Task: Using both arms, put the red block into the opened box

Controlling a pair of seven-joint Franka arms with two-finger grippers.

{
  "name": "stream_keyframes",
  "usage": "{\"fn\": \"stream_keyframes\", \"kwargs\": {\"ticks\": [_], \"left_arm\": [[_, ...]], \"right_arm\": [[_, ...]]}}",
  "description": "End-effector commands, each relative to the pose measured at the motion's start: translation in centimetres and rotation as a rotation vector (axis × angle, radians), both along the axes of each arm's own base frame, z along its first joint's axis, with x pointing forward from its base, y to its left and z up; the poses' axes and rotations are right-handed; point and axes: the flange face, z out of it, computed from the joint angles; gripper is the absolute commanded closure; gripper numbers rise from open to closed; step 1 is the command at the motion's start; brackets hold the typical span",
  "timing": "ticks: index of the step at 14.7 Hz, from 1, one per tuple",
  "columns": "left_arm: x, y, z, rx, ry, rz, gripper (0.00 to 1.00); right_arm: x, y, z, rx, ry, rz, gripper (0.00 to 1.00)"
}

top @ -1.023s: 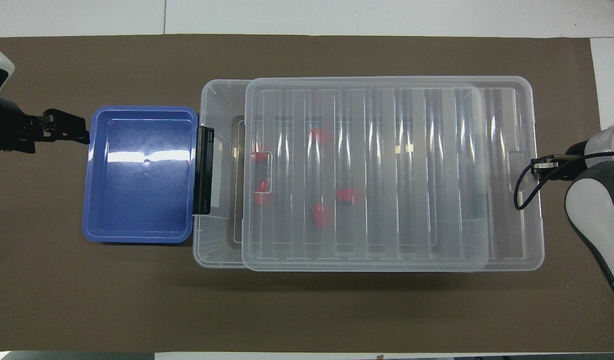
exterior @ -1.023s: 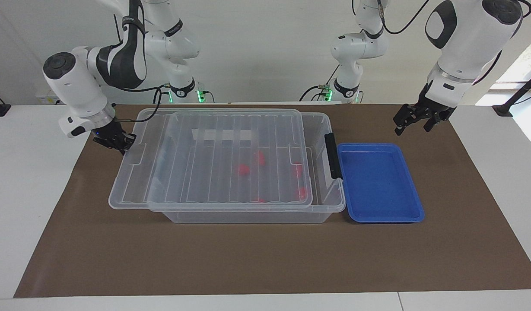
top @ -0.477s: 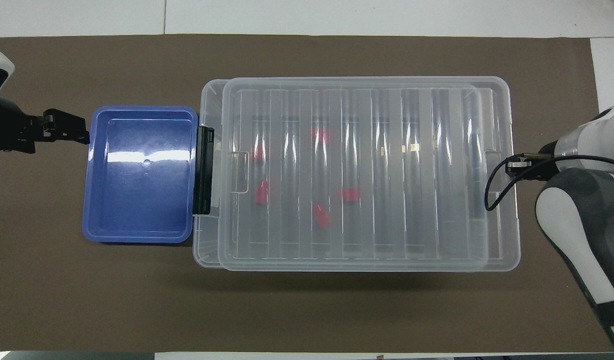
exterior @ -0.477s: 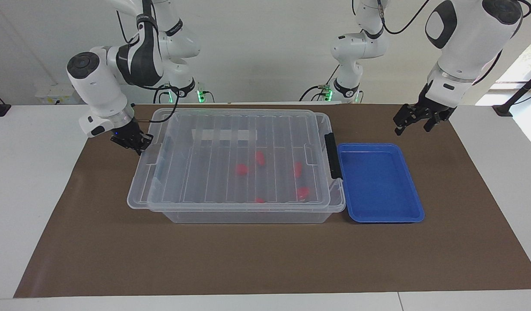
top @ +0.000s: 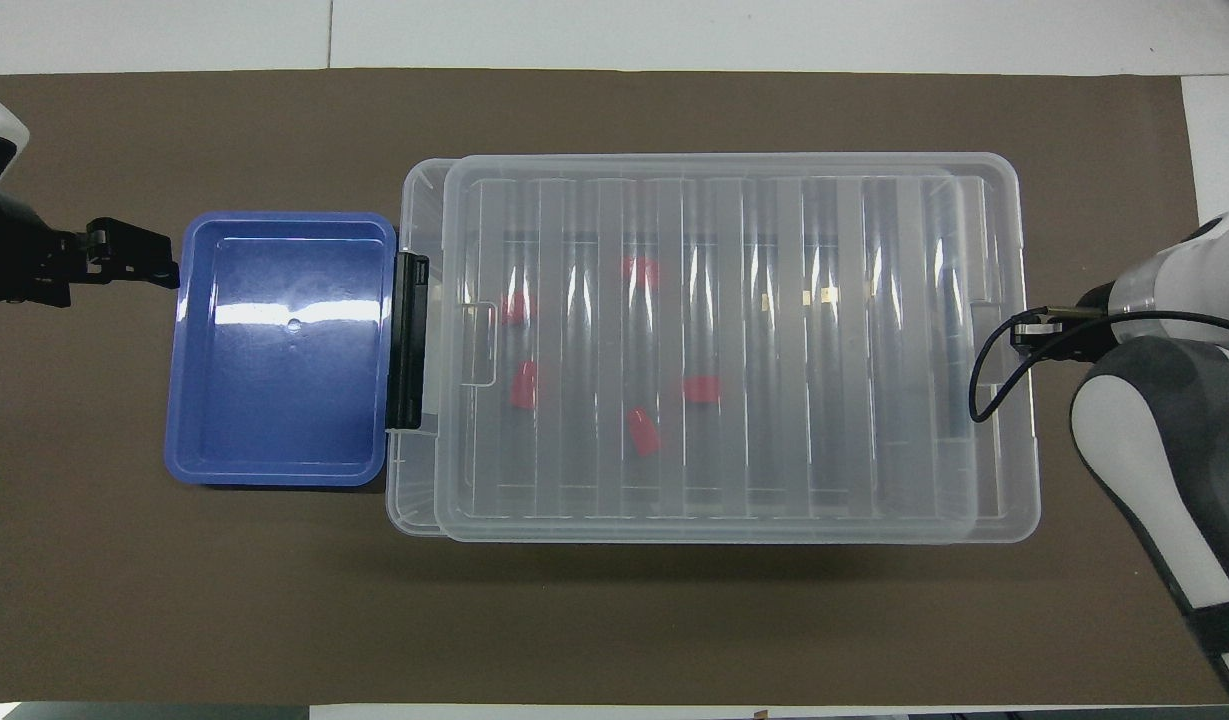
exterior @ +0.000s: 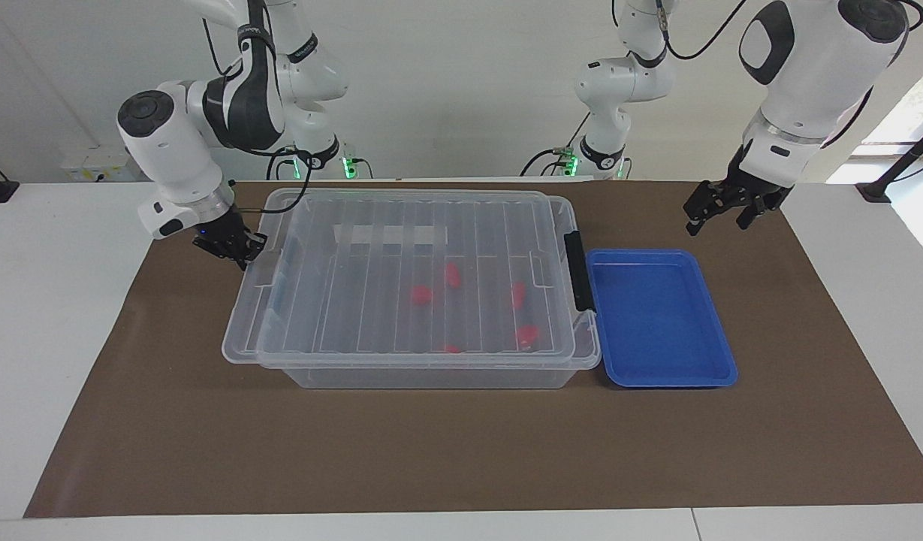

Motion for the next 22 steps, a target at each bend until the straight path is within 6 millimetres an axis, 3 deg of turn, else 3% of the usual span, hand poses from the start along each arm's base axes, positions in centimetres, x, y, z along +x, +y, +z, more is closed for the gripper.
{"fn": "stream_keyframes", "kwargs": {"ticks": [1, 4, 6, 15, 18, 22], "left_arm": [[-0.3, 0.4, 0.1, 0.006, 0.012, 0.000, 0.00], [-0.3, 0.3, 0.1, 0.006, 0.012, -0.001, 0.00], [-0.3, 0.2, 0.1, 0.007, 0.015, -0.003, 0.00], [-0.3, 0.4, 0.4, 0.011, 0.013, -0.077, 0.00], [-0.4, 0.3, 0.4, 0.012, 0.012, -0.104, 0.00], [-0.7, 0.4, 0.3, 0.013, 0.027, -0.114, 0.00]], "right_arm": [[-0.5, 1.0, -0.6, 0.016, -0.014, -0.030, 1.00], [-0.5, 1.0, -0.6, 0.016, -0.014, -0.031, 1.00], [-0.5, 2.3, -0.6, 0.016, -0.014, -0.023, 1.00], [-0.4, 2.4, -0.3, 0.016, -0.012, -0.037, 1.00], [0.9, 2.1, 2.0, 0.014, 0.002, -0.032, 1.00], [1.5, 1.1, 10.3, 0.008, 0.026, -0.043, 1.00]]}}
